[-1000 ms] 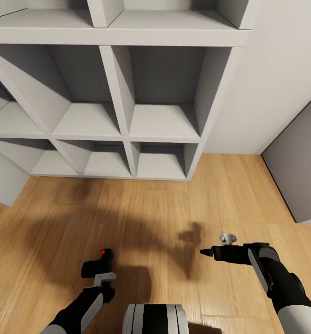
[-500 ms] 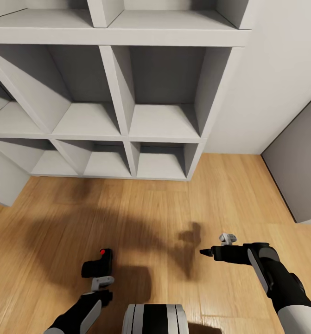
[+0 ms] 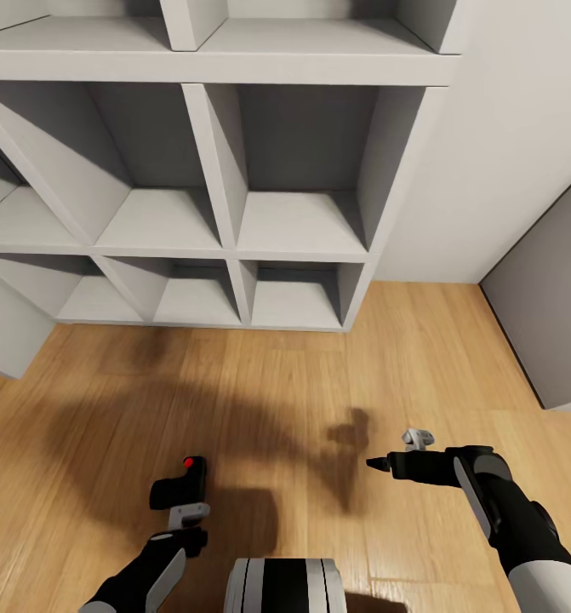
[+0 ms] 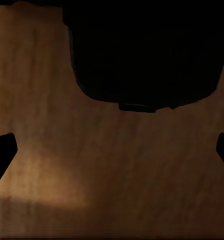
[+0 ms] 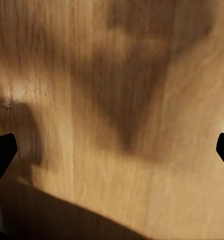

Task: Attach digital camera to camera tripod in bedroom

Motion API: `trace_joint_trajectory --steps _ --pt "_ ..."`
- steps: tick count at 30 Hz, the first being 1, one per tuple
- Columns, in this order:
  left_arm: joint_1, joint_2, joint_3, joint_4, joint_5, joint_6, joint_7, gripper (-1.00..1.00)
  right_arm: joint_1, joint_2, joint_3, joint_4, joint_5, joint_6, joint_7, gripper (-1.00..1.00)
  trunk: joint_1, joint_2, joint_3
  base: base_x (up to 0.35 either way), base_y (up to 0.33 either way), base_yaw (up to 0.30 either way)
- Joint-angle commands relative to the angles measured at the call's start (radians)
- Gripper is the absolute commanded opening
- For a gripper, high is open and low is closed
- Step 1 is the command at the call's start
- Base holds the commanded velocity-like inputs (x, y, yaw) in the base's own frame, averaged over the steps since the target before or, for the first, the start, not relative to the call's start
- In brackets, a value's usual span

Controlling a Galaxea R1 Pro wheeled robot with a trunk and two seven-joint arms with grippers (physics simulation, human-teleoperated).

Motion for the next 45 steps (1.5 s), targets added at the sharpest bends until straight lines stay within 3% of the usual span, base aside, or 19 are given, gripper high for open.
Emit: trace_joint_trajectory --steps 1,21,27,28,31,45 --pt "0.0 0.001 -0.006 -0.003 0.007 0.01 0.007 1.0 0.0 0.0 -0.002 -0.001 0.002 0.006 0.005 1.0 0.0 0.0 -0.001 0.0 -0.005 0.0" --pt "0.0 0.003 -0.004 -0.002 0.009 0.023 0.007 1.0 0.0 0.0 0.0 -0.001 0.002 0.007 0.005 1.0 0.0 0.0 -0.001 0.0 -0.036 0.0" --pt "0.0 0.004 -0.011 0.008 0.007 -0.009 0.007 1.0 0.0 0.0 0.0 -0.001 0.002 0.006 0.005 1.0 0.0 0.0 -0.001 0.0 0.0 0.0" --pt "0.0 0.005 -0.011 0.01 0.006 -0.077 0.007 1.0 0.0 0.0 0.0 -0.001 0.002 0.006 0.005 1.0 0.0 0.0 -0.001 0.0 0.0 0.0" --pt "0.0 0.005 -0.012 0.015 0.005 -0.112 0.007 1.0 0.0 0.0 0.0 -0.001 0.002 0.005 0.004 1.0 0.0 0.0 -0.001 0.0 0.0 0.0" --pt "0.0 0.006 -0.013 0.019 0.004 -0.142 0.007 1.0 0.0 0.0 0.0 -0.001 0.002 0.004 0.003 1.0 0.0 0.0 -0.001 0.0 0.0 0.0"
